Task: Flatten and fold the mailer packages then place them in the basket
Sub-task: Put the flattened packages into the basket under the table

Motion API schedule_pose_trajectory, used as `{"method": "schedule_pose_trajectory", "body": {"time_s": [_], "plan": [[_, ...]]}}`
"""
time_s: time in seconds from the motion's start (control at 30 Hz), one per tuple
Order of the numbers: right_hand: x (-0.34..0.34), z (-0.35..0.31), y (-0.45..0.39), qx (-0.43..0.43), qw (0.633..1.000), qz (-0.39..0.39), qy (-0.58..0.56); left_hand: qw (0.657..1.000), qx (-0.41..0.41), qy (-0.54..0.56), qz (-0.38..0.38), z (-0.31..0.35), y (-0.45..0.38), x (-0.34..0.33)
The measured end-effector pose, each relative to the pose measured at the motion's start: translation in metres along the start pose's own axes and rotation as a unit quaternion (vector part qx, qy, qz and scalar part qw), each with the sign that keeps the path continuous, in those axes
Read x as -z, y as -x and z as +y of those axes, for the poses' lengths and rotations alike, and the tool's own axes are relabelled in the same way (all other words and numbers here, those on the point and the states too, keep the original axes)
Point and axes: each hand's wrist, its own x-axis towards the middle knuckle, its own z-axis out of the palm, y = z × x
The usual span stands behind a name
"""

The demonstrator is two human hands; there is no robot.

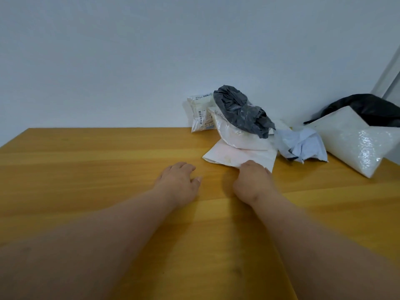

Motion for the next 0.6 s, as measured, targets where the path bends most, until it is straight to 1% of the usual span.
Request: {"method": "schedule_pose_trajectory", "body": {"time_s": [0.13,0.3,0.5,0.6], "plan": [[0.007,-0.009,0.036,0.041,0.999,0.008,-0.031,1.000,0.009,0.004,0.011,0.001,0.028,0.015],[0.008,-0.024,0.085,0.094,0.995,0.014,-0.044,0.999,0.017,-0.028,-0.005,-0.003,0.070,0.035],[0.015,-0.049,0.143,0.143,0.986,-0.006,-0.082,0.996,0.007,-0.067,-0.061,-0.019,0.126,0.043],[0.017,-0.060,0.163,0.158,0.983,-0.026,-0.093,0.990,0.011,-0.091,-0.109,-0.026,0.147,0.045]]}}
